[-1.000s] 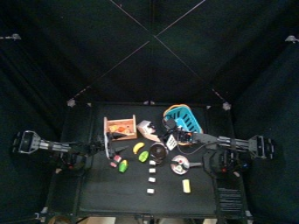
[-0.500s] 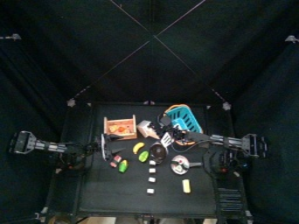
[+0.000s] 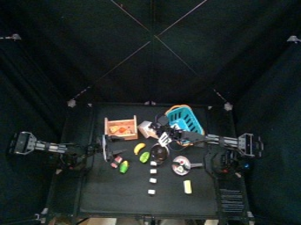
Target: Place cleaver back in holder
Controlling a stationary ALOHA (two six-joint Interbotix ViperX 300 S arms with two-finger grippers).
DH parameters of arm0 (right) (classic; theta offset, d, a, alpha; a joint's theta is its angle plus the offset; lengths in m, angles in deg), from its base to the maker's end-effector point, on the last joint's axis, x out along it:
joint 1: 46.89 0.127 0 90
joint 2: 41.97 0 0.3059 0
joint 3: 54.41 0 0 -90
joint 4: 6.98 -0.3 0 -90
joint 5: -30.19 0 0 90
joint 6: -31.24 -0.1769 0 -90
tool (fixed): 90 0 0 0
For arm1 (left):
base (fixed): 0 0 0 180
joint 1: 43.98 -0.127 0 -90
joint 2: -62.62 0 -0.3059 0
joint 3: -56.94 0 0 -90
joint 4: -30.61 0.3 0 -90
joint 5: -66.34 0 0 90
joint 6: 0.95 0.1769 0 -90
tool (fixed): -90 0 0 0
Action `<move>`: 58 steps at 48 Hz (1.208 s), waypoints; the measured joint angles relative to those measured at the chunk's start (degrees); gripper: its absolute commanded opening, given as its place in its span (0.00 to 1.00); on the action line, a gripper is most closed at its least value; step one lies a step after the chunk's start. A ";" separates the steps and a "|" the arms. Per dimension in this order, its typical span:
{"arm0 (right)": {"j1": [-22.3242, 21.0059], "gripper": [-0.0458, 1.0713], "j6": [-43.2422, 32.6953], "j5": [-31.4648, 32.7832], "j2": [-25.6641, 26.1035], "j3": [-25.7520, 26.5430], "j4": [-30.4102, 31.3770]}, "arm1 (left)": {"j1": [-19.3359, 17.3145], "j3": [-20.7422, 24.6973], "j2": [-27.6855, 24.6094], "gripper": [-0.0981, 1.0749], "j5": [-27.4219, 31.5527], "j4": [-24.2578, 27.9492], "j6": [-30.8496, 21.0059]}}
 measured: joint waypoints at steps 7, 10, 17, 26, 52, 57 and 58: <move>-0.18 0.48 0.00 0.00 -0.26 0.26 0.53 | 0.00 -0.09 0.00 0.96 0.09 0.00 0.00; -0.26 0.48 0.00 0.09 -0.26 0.35 0.62 | -0.09 -0.09 0.00 0.96 0.09 0.00 0.00; -0.35 0.48 0.00 0.00 -0.35 0.35 0.79 | 0.00 -0.18 0.00 0.96 0.09 0.00 0.00; -0.35 0.48 0.09 0.00 -0.88 0.35 0.79 | 0.00 -0.26 0.00 0.96 0.09 0.00 0.00; -0.44 0.48 0.09 0.44 -4.75 3.16 0.97 | 0.00 -0.35 0.00 0.96 0.09 -0.09 0.00; -0.44 0.49 0.00 0.79 -5.71 3.78 1.14 | 0.00 -0.44 0.00 0.96 0.09 0.00 0.00; -0.44 0.49 0.09 0.79 -5.98 3.87 1.23 | 0.00 -0.35 0.09 0.96 0.09 -0.09 0.00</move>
